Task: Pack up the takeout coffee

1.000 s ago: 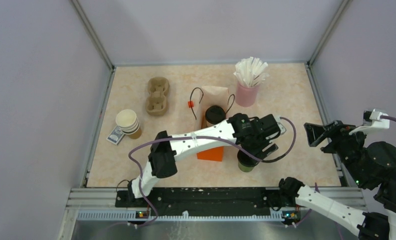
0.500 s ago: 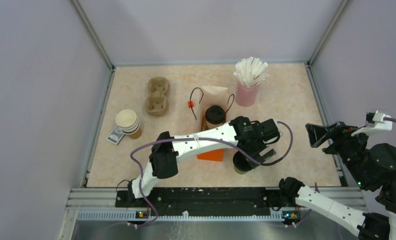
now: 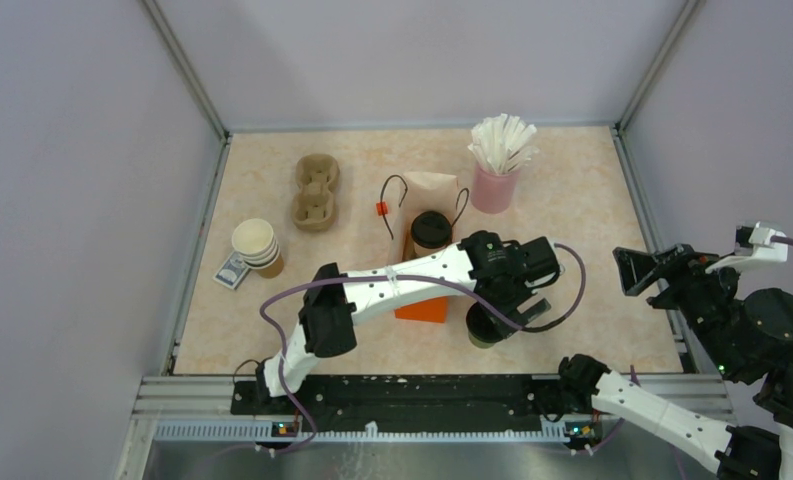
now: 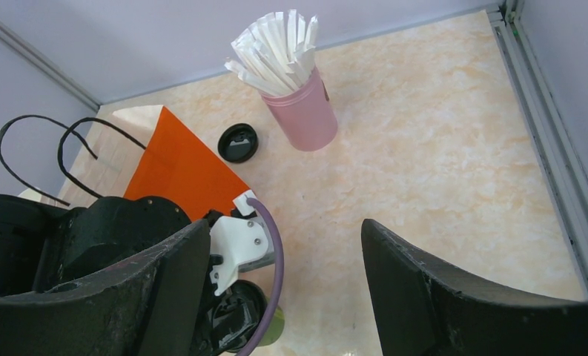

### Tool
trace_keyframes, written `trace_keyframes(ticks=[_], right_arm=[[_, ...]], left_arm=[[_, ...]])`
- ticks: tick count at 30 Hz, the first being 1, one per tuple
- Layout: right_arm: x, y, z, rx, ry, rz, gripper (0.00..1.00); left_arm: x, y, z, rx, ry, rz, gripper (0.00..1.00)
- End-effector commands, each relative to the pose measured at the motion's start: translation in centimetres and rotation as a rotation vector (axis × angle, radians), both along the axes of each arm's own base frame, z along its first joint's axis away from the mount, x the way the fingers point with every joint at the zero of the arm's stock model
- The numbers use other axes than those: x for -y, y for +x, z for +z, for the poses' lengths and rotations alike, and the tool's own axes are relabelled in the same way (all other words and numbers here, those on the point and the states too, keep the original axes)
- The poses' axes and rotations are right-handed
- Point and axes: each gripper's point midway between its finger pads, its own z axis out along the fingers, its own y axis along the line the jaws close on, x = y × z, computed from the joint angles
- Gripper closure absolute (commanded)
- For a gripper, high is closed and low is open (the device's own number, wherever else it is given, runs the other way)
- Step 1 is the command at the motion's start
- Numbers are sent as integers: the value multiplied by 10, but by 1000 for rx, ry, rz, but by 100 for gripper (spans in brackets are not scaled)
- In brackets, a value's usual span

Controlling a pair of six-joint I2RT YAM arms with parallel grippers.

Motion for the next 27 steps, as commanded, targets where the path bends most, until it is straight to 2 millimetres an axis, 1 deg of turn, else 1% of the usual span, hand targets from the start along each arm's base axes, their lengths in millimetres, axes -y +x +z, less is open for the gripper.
trace_keyframes(ticks=[1,4,10,20,27], right_arm=[[2,-2,4,14,24,-5,27],[3,-3,4,12,28,-5,27],[4,-3,4,12,29,-7,27],[5,-3,5,15,29,-11,27],[5,-3,4,13,26,-14,27]], left_arm=[[3,-6,8,-8,-17,-33,6],[-1,-4,4,0,3,-28,8],[-1,-2,0,7,18,-30,8],[-2,-6,-13,-22,41,-36,8],[-2,-8,-16,-31,44,-39,12]])
